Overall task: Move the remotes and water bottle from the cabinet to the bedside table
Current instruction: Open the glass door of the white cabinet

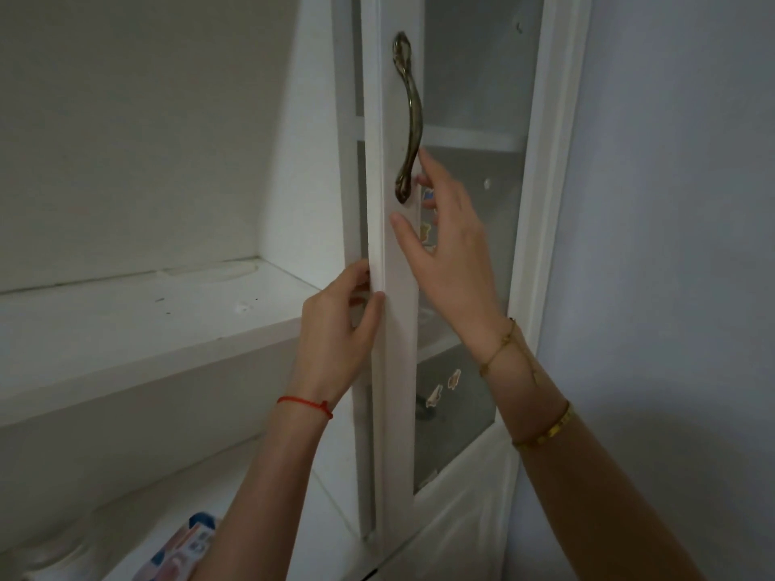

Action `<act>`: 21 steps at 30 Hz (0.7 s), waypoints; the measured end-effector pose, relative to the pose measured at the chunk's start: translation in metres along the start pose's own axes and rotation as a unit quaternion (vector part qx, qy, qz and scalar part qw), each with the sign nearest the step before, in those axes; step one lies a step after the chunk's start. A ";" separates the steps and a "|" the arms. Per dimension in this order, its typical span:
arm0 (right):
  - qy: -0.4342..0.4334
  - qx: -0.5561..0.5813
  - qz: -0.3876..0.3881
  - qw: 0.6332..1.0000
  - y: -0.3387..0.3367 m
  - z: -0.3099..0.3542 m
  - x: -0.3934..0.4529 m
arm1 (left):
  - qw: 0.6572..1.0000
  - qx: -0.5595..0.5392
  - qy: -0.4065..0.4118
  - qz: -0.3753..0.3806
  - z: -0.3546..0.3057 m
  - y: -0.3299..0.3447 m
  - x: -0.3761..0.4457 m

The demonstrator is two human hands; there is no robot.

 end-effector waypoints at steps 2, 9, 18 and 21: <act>-0.003 0.003 0.007 1.000 0.000 0.002 -0.001 | 1.000 0.008 0.011 -0.006 -0.002 0.000 -0.001; 0.001 0.007 0.007 1.000 -0.004 0.004 -0.008 | 0.999 0.006 0.023 -0.027 -0.013 -0.001 -0.007; 0.015 0.009 -0.055 0.998 -0.078 0.000 -0.044 | 0.993 -0.074 0.081 -0.033 -0.069 0.031 -0.031; 0.011 -0.012 -0.057 0.998 -0.103 -0.001 -0.054 | 0.989 -0.090 0.107 -0.038 -0.086 0.044 -0.036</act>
Point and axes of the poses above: each hand's wrist, its own x-axis towards the middle knuckle, its own y-axis out of the palm, z = x × y, the point moved 8 cm from there along x, towards the middle knuckle, and after that the axes turned 7 degrees about z, right-handed, at the moved point
